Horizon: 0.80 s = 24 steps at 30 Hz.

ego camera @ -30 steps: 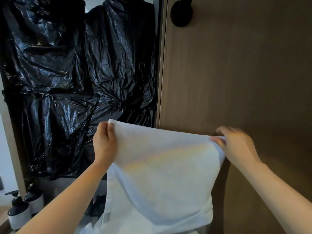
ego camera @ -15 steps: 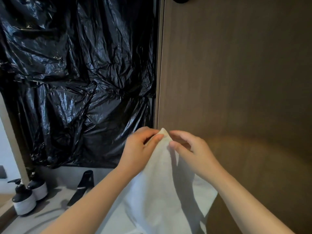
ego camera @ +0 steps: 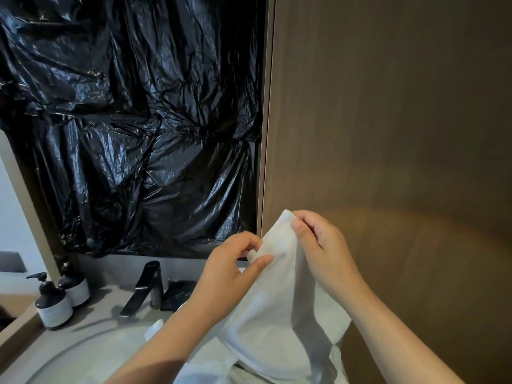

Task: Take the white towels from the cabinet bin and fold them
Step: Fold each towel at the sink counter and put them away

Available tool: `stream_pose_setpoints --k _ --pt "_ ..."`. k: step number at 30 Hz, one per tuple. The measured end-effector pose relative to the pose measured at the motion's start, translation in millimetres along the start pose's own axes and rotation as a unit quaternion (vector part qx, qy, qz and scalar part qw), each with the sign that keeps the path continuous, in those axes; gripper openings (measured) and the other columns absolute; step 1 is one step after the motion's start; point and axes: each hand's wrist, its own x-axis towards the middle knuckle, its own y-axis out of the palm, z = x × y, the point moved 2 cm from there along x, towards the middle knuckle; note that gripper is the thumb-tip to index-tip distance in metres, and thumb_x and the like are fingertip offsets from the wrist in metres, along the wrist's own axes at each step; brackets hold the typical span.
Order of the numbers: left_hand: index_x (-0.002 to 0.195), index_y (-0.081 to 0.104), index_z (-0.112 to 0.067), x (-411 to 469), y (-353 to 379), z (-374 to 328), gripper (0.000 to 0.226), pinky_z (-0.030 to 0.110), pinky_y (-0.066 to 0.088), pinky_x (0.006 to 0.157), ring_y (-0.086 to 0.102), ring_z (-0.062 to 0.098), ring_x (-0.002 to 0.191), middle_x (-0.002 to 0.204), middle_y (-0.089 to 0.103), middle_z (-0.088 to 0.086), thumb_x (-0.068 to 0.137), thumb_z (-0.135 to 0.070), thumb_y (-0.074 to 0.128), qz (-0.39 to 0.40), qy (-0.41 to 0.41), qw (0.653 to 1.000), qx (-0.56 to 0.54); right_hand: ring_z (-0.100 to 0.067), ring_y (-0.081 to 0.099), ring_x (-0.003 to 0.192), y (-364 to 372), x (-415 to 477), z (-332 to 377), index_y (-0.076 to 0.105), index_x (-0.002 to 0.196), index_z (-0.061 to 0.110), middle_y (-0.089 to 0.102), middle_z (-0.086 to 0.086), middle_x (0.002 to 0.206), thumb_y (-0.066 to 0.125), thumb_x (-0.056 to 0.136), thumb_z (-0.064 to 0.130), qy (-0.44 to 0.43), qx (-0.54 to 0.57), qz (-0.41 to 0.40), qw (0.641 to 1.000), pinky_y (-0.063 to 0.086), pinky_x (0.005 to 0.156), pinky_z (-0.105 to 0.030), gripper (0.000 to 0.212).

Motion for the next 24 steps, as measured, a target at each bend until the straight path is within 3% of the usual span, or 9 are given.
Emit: stream_pose_setpoints --k 3,8,11,16,21,24 --pt "0.083 0.066 -0.022 0 -2 2 0.006 0.01 0.043 0.071 0.06 0.009 0.084 0.086 0.063 -0.013 0.084 -0.022 0.073 -0.023 -0.017 1.0 -0.005 -0.011 0.056 0.084 1 -1 5 0.066 0.091 0.03 0.059 0.005 0.085 0.052 0.099 0.032 -0.039 -0.012 0.043 0.998 0.042 0.071 -0.02 0.017" --pt "0.077 0.069 -0.025 0 -3 -5 0.014 0.012 0.043 0.071 0.06 0.01 0.083 0.081 0.064 -0.013 0.085 -0.036 0.07 0.032 -0.006 0.999 -0.04 -0.005 0.06 0.09 -7 4 9 0.065 0.093 0.026 0.062 0.021 0.087 0.051 0.1 0.026 -0.028 0.033 -0.052 0.998 0.043 0.075 -0.017 0.016" --pt "0.063 0.062 -0.025 2 -1 -6 0.032 0.02 0.043 0.069 0.055 0.01 0.073 0.068 0.055 -0.01 0.085 -0.048 0.063 0.065 0.012 0.996 -0.059 -0.005 0.059 0.086 -12 11 16 0.063 0.091 0.029 0.06 0.022 0.083 0.051 0.1 0.029 -0.023 0.053 -0.08 0.995 0.042 0.073 -0.02 0.016" --pt "0.072 0.069 -0.009 7 2 0 0.057 0.028 0.046 0.076 0.055 0.016 0.083 0.074 0.06 0.0 0.085 -0.06 0.05 0.116 0.017 0.993 -0.029 -0.001 0.057 0.086 -35 22 34 0.063 0.093 0.022 0.061 0.015 0.089 0.051 0.1 0.027 -0.063 0.018 -0.097 0.993 0.04 0.073 -0.013 0.015" --pt "0.071 0.069 -0.019 13 -6 7 0.054 0.027 0.048 0.07 0.056 0.014 0.079 0.078 0.055 0.0 0.085 -0.065 0.044 0.15 0.013 0.988 0.02 0.004 0.057 0.091 -69 37 50 0.064 0.1 0.021 0.064 0.012 0.097 0.05 0.101 0.026 -0.083 -0.009 -0.168 0.982 0.039 0.073 -0.004 0.015" --pt "0.065 0.065 -0.024 16 -26 16 0.044 0.022 0.045 0.064 0.056 0.012 0.071 0.074 0.054 -0.003 0.085 -0.06 0.049 0.116 0.015 0.993 0.02 0.002 0.059 0.094 -85 40 47 0.063 0.102 0.023 0.064 0.013 0.097 0.049 0.101 0.031 -0.077 -0.037 -0.183 0.979 0.042 0.073 -0.002 0.016"
